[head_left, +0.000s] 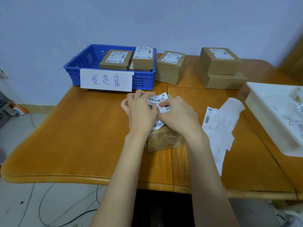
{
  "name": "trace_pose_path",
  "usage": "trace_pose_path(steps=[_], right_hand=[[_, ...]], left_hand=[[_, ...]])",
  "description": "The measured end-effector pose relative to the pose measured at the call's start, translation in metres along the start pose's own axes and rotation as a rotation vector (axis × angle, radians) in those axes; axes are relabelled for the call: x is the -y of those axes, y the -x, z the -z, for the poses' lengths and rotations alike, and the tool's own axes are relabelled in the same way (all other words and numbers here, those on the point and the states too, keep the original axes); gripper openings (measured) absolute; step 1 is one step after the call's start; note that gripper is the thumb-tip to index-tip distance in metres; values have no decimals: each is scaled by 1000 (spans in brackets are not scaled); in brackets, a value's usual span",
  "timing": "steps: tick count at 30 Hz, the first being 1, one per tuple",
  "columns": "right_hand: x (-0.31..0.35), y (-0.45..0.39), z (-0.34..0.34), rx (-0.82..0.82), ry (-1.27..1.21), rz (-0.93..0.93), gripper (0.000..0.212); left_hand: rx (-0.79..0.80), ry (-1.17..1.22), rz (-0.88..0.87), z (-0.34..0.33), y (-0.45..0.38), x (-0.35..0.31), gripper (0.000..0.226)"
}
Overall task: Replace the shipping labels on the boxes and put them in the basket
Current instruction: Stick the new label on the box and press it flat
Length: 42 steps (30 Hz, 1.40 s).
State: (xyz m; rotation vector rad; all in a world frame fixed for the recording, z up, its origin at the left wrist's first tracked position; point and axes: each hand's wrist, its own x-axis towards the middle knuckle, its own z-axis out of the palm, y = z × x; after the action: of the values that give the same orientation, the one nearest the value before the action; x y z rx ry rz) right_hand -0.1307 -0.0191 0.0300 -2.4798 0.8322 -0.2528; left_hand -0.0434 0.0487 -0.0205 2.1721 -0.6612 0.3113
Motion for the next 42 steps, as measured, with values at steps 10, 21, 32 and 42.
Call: trace_pose_path(steps=[10, 21, 32, 42], right_hand=[[0, 3, -4, -51, 24, 6, 40], [-5, 2, -6, -68, 13, -18, 40], [-13, -6, 2, -37, -22, -10, 34], [-6, -11, -5, -7, -58, 273, 39]], left_hand=[[51, 16, 27, 0, 0, 1, 31], [218, 358, 276, 3, -9, 10, 52], [230, 856, 608, 5, -13, 2, 35], [189, 800, 541, 0, -13, 3, 25]])
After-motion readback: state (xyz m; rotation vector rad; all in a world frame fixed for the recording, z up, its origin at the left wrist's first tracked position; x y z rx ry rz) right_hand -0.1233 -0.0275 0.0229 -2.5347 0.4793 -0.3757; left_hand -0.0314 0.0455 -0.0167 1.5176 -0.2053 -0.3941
